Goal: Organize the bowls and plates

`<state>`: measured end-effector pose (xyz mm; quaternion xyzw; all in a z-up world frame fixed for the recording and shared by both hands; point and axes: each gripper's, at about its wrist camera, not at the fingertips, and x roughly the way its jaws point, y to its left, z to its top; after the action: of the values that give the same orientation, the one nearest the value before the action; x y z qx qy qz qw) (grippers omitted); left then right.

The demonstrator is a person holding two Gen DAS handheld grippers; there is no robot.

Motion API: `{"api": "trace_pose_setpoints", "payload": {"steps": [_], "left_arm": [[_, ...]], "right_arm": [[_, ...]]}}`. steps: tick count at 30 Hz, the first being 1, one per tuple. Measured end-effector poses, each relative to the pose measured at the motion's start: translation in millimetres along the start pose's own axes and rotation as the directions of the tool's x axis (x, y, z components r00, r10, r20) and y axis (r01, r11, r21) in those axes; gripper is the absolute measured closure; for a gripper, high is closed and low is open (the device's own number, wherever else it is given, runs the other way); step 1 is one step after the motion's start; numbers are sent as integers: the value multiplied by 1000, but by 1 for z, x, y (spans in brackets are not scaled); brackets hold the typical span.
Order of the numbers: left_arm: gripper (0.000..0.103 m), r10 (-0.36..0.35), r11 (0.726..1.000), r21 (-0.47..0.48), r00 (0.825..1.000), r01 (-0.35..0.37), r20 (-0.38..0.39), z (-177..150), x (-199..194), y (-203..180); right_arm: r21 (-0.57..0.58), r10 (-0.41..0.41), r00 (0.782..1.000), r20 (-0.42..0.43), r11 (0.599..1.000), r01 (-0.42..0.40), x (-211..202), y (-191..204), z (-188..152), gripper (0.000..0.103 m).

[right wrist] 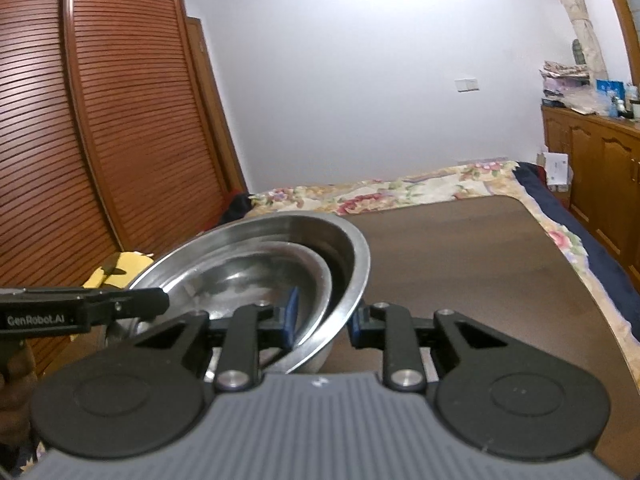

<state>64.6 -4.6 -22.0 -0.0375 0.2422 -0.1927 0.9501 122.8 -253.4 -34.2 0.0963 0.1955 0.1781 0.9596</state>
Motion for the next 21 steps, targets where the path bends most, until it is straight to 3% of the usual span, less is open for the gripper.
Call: {"api": "trace_pose_setpoints", "payload": {"steps": [21], "left_arm": [[73, 111, 991, -81, 994, -109, 13, -9, -31, 68]], "right_arm": [[-84, 109, 991, -75, 990, -115, 32, 60, 0, 76]]}}
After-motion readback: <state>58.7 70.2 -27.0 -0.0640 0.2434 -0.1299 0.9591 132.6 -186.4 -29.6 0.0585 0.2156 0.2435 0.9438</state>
